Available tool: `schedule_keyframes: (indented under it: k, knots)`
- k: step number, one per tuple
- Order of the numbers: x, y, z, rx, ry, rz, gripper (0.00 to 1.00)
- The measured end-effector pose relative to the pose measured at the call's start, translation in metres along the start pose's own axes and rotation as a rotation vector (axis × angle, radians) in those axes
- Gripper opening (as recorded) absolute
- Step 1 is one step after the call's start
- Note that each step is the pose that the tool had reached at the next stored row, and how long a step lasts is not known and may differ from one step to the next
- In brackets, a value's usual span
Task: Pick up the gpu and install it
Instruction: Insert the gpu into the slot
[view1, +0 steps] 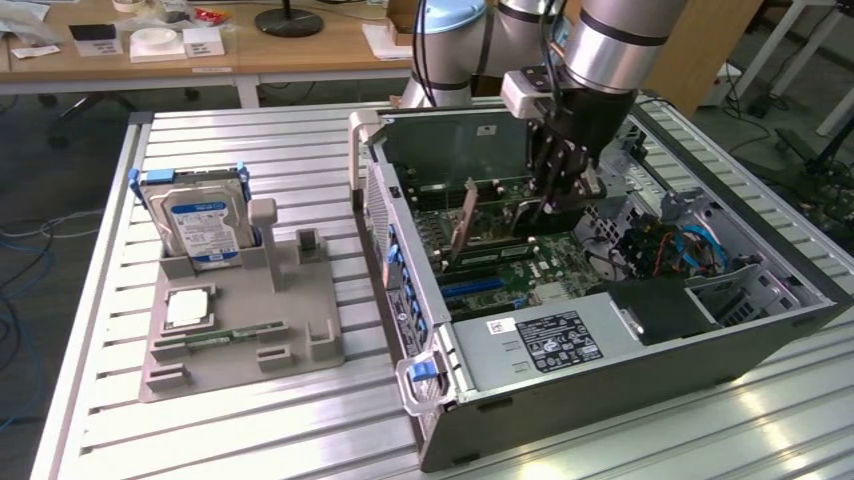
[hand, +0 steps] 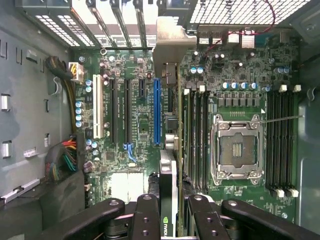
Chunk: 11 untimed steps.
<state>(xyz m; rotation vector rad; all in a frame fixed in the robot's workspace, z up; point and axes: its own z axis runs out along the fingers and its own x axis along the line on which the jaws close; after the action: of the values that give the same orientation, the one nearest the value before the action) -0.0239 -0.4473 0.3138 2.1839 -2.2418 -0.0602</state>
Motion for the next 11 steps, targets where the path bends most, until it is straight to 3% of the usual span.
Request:
schedule_keyframes:
  k: [11]
  knots:
    - [0.0002, 0.0017, 0.0055, -0.0001, 0.0005, 0.0, 0.27]
